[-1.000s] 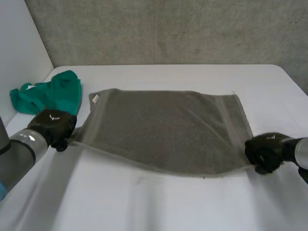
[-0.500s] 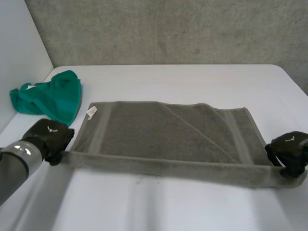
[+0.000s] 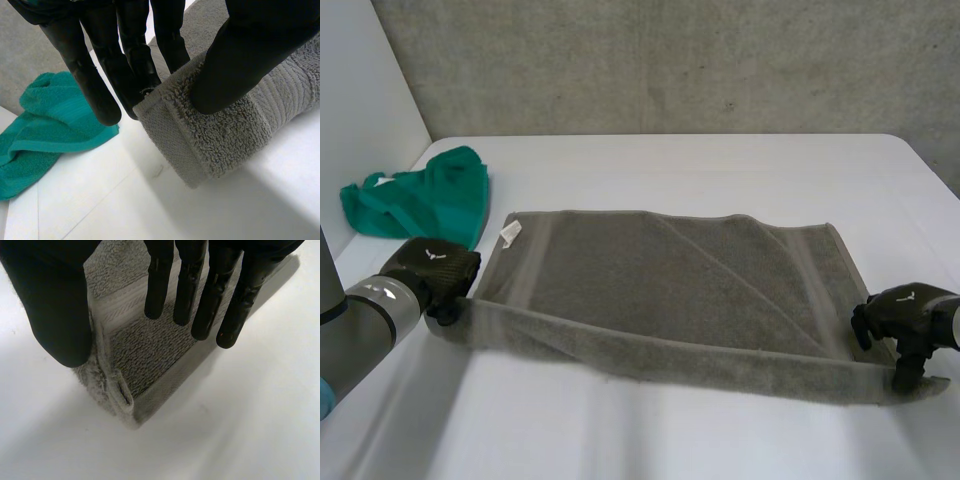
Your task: Fold the laundry.
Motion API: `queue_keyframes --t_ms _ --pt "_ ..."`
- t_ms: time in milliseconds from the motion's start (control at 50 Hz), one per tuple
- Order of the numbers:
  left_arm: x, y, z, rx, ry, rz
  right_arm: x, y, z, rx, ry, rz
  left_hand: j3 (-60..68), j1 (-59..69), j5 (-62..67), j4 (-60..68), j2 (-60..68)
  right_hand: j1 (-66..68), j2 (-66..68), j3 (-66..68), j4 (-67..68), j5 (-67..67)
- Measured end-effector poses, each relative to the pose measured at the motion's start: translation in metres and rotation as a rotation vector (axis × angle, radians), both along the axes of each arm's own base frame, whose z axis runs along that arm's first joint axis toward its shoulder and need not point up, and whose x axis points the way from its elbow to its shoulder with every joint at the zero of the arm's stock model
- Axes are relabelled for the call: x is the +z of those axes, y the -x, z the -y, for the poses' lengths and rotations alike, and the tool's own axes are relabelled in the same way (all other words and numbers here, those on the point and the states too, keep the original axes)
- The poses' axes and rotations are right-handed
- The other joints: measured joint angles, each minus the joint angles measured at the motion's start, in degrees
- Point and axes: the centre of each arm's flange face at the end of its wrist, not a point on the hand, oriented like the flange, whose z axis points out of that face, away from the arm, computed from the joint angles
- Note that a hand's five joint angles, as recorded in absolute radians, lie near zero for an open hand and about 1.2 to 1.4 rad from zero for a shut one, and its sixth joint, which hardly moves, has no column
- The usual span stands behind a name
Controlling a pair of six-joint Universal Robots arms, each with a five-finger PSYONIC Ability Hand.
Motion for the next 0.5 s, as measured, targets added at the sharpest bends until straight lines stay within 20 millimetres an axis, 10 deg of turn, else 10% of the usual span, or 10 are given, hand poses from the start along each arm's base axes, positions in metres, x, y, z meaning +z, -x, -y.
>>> queue_keyframes --t_ms 280,500 --pt "-0.004 -0.001 -0.006 -0.002 -0.027 0.008 -0.006 0.000 -0.001 0.004 -0.022 -0.003 0.00 0.00 0.00 0.00 0.00 25.70 31.88 32.76 32.96 31.55" --pt "0.032 -0.009 -0.042 -0.005 -0.031 0.014 0.052 0.006 -0.018 0.009 0.075 -0.027 0.00 0.00 0.00 0.00 0.00 25.70 31.88 32.76 33.03 31.61"
